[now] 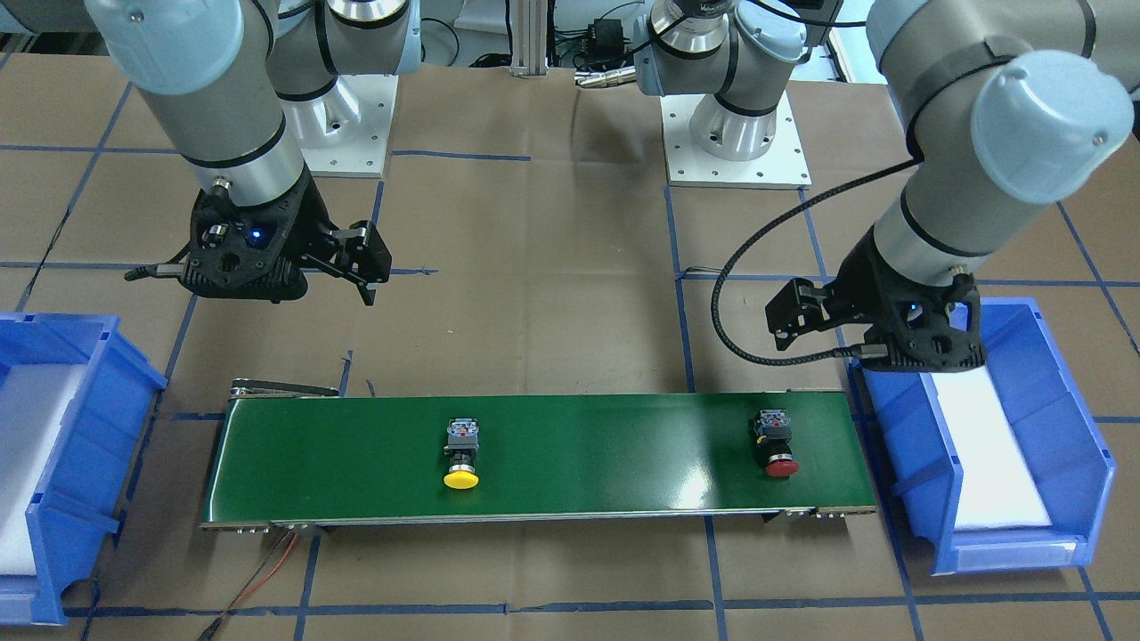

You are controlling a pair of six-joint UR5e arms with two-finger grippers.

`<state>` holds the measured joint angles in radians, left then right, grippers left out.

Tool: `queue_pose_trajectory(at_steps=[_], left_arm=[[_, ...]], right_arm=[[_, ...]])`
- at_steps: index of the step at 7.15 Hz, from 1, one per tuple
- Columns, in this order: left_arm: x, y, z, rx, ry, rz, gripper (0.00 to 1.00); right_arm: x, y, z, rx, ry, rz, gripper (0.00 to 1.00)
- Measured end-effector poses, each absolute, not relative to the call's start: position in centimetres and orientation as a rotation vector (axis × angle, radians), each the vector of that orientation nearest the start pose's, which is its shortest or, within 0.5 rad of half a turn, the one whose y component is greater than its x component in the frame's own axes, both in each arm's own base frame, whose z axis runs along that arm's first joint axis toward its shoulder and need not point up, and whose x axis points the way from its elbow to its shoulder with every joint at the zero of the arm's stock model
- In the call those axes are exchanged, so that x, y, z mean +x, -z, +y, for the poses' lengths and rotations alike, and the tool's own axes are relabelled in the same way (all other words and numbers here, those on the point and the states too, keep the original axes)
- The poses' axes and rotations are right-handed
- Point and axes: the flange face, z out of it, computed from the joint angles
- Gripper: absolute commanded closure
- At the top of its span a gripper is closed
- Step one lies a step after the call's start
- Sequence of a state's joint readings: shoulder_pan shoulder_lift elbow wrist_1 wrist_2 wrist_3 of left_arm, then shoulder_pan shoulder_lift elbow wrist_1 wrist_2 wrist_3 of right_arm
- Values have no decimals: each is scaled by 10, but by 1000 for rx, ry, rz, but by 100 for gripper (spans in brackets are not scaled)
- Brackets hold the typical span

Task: Transport two buttons from left to right
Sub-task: 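Release the red button on the belt and raise the left gripper, then lower the right gripper onto the yellow button on the belt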

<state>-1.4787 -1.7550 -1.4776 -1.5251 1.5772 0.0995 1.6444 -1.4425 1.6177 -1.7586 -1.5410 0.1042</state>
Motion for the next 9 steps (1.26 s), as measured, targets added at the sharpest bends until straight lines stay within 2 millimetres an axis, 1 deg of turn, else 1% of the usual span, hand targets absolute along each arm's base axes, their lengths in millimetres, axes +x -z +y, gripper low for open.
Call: queue_pose_trajectory(at_steps=[1,2,3,5,6,7,9], left_arm=[[-88,-456,-552,12,-70,3139,0],[-91,-460,-534,9,-81,3140,0],[-93,-456,-524,0,-99,3142,0],[-94,-450,-518,-17,-113,3143,0],[-94,-452,-519,-22,-105,3143,0],[-93,-457,-520,-24,-86,3141,0],[-94,-463,-523,-46,-41,3139,0]], right_arm=[[177,-403,-539,52,-21,3109,0],[178,-388,-552,55,-14,3106,0],[179,-376,-565,55,33,3101,0],[183,-346,-589,56,75,3082,0],[187,-332,-597,63,67,3053,0],[191,-322,-603,81,58,3013,0],[196,-310,-621,99,77,2975,0]])
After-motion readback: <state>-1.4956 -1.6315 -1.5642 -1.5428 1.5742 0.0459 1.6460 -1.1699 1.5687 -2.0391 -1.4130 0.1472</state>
